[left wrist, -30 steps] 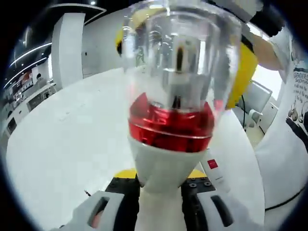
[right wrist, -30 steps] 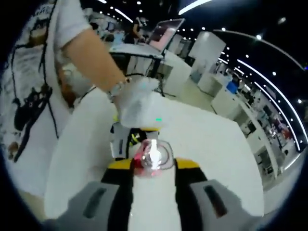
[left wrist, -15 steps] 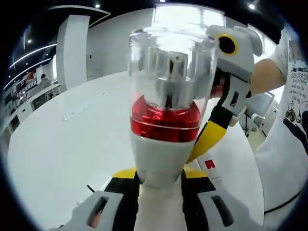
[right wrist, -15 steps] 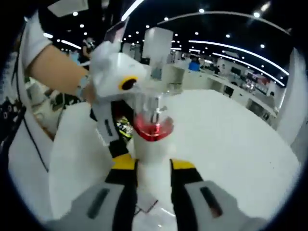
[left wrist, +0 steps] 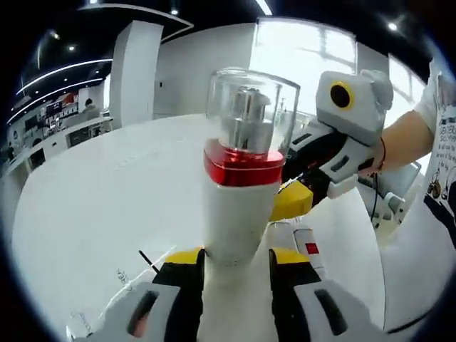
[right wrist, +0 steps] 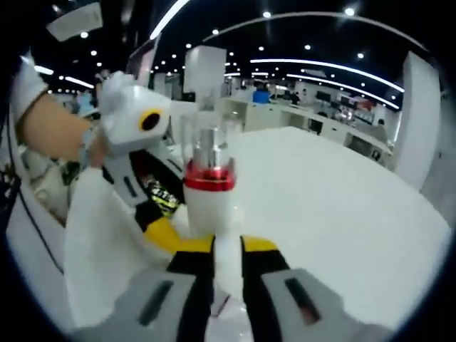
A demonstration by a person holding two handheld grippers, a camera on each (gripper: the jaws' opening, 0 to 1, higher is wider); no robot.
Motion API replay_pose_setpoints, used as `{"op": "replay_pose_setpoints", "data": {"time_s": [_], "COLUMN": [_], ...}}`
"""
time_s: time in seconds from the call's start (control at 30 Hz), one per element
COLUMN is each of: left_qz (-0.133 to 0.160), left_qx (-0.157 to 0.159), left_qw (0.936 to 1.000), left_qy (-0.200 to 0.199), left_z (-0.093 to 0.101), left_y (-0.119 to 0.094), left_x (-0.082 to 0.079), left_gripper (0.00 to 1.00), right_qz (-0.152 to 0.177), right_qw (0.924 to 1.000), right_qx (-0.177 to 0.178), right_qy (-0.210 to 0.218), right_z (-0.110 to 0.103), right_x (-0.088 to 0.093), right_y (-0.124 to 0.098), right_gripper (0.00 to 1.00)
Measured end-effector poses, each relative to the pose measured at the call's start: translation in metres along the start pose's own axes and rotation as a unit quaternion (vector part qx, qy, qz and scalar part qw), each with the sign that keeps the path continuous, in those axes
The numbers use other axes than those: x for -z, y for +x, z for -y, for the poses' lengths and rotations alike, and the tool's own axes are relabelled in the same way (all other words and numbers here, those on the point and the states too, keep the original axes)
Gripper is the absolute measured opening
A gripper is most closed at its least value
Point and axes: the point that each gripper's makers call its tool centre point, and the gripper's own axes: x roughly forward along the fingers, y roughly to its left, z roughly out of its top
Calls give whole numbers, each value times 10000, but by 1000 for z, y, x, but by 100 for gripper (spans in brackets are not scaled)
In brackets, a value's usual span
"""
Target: Arrange the skincare products in the storage area until every visible bottle or jar stands upright without overlapping.
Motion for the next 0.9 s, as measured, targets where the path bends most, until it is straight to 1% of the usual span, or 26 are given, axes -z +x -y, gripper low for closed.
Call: {"op": "replay_pose_setpoints", "data": {"time_s": [0.1, 0.17, 0.2, 0.23, 0.3, 0.37, 0.43, 0.5, 0.53, 0.57, 0.63, 0.73, 0.83, 0.9], "left_qz": [56, 171, 220, 240, 297, 279, 254, 230, 235, 247, 280, 324, 355, 387], "left_qx": [-58, -92, -87, -68, -29, -41, -104, -287, -362, -358, -385, -506, -652, -747], "left_qw": [9999, 9995, 9990, 9987, 9981, 9982, 9986, 9982, 9977, 9962, 9958, 9953, 9944, 9935], "left_qy": [-127, -267, -378, -436, -544, -521, -462, -468, -518, -748, -778, -765, -757, -772], "left_z": [2, 3, 4, 4, 6, 8, 8, 5, 3, 5, 6, 8, 9, 9], "left_y": [-4, -7, -9, -10, -12, -12, -11, -11, -11, -10, -10, -8, -5, -3], "left_x": [3, 1, 1, 1, 3, 4, 5, 5, 5, 5, 4, 2, 1, -1], "left_gripper": [35, 32, 31, 30, 28, 28, 26, 23, 20, 20, 20, 20, 20, 20], "right_qz": [62, 148, 185, 196, 223, 237, 297, 376, 430, 466, 520, 584, 533, 487], "right_qw": [9998, 9987, 9969, 9959, 9954, 9947, 9930, 9913, 9895, 9875, 9848, 9853, 9880, 9875], "right_qx": [-9, -33, -14, -14, 10, 4, -63, -86, -84, -99, -89, -27, 61, 82], "right_qy": [172, 477, 760, 881, 930, 999, 1143, 1258, 1379, 1502, 1655, 1605, 1451, 1495], "right_z": [-1, -5, -7, -9, -13, -18, -23, -26, -26, -27, -28, -29, -25, -21], "right_x": [-1, 0, 2, 5, 11, 15, 12, 8, 5, 3, -1, -6, -3, -1], "right_y": [-1, -5, -9, -11, -15, -16, -16, -15, -15, -15, -14, -13, -10, -9], "right_gripper": [9, 12, 13, 13, 14, 17, 19, 19, 20, 20, 22, 22, 21, 21]}}
